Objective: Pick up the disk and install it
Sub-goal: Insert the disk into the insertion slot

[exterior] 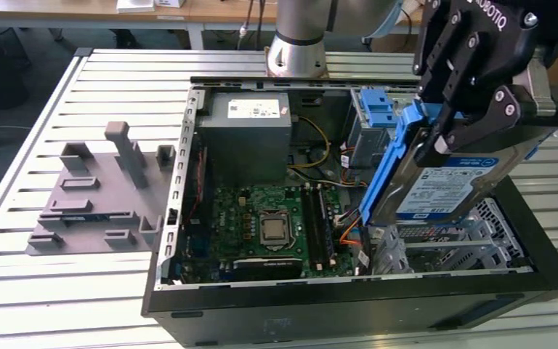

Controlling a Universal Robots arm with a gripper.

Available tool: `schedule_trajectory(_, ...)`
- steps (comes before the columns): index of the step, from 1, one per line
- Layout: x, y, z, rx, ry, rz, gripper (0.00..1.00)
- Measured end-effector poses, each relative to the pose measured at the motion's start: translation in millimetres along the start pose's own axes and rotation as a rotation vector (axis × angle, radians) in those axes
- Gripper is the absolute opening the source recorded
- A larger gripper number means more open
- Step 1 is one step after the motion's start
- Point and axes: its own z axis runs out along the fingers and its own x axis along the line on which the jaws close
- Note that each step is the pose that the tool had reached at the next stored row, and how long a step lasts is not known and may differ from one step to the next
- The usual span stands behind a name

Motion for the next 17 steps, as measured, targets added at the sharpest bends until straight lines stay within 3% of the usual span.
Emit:
schedule_trajectory(8, 4.5, -6.7, 5.1, 0.0, -0.0003, 0.0, 0.37)
schedule_trajectory(17, 3.9, -21.1, 10.0, 0.0, 0.0, 0.0, 0.37)
